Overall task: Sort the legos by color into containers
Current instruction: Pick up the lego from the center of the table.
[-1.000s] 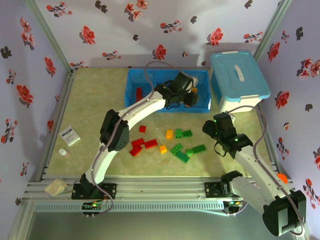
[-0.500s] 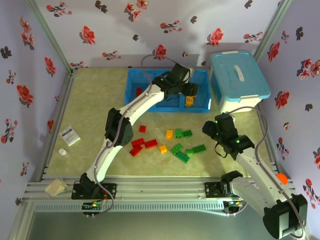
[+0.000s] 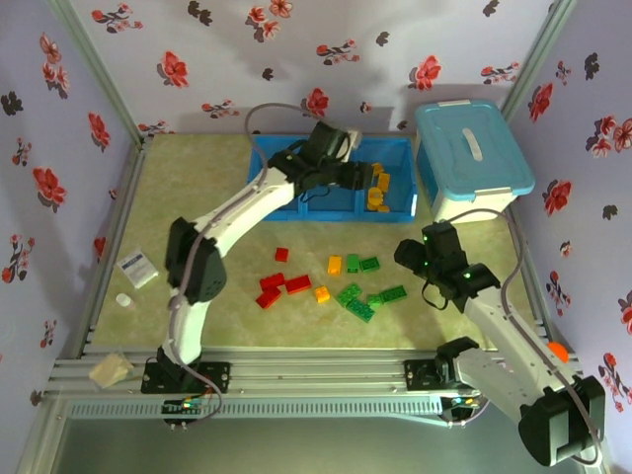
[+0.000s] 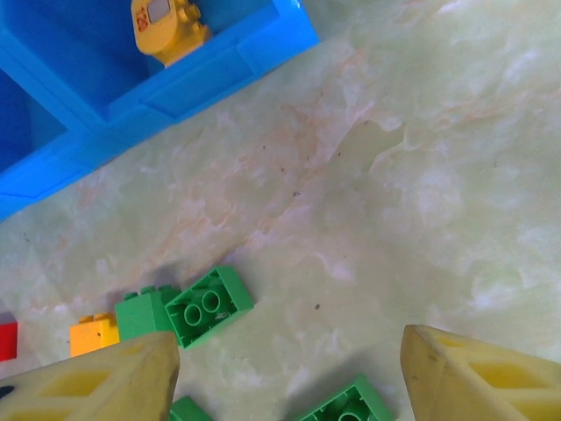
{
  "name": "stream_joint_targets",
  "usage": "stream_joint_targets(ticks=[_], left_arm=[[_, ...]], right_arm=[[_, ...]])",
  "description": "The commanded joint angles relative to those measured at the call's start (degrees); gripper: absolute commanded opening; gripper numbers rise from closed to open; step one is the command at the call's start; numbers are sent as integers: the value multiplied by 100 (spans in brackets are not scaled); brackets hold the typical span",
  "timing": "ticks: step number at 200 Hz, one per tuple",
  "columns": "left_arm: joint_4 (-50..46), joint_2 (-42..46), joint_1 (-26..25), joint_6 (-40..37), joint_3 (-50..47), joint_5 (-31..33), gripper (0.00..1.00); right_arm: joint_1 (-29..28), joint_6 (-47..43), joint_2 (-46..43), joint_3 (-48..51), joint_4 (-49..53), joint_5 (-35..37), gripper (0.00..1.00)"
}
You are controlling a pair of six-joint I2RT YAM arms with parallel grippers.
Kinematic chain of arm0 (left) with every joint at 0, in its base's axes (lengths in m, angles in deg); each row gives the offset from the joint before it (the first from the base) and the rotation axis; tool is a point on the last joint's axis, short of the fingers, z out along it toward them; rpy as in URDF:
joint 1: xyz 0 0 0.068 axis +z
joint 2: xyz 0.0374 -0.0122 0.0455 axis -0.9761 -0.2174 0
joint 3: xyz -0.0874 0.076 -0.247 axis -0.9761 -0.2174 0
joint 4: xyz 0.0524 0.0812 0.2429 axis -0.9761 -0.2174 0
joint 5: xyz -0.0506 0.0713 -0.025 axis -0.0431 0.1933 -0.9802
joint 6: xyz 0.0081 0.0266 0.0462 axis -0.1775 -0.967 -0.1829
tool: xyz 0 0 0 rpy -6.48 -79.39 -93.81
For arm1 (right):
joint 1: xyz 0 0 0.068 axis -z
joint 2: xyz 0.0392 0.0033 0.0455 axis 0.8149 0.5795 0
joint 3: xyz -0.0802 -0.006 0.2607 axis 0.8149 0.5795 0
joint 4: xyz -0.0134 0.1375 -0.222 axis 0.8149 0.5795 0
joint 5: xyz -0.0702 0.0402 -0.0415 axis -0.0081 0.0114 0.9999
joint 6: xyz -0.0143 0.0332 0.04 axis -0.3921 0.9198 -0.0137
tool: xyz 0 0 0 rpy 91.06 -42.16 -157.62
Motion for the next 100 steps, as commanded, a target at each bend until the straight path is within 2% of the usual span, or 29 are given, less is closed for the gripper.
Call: stream_joint_targets(ticks=[1,65,100], left_arm=[[831,930,-3,-59,-1064,158,67],[1155,3046,61,45,-4074,865,66],[1131,4081,259,455,-5535,1152,65]], right_arm=[[-132,-195,162,-203,-162,-238,69],[-1048,-400,1283,-611,-402,-64,70],[-1518,-283,1949,-974,-622,55,69]])
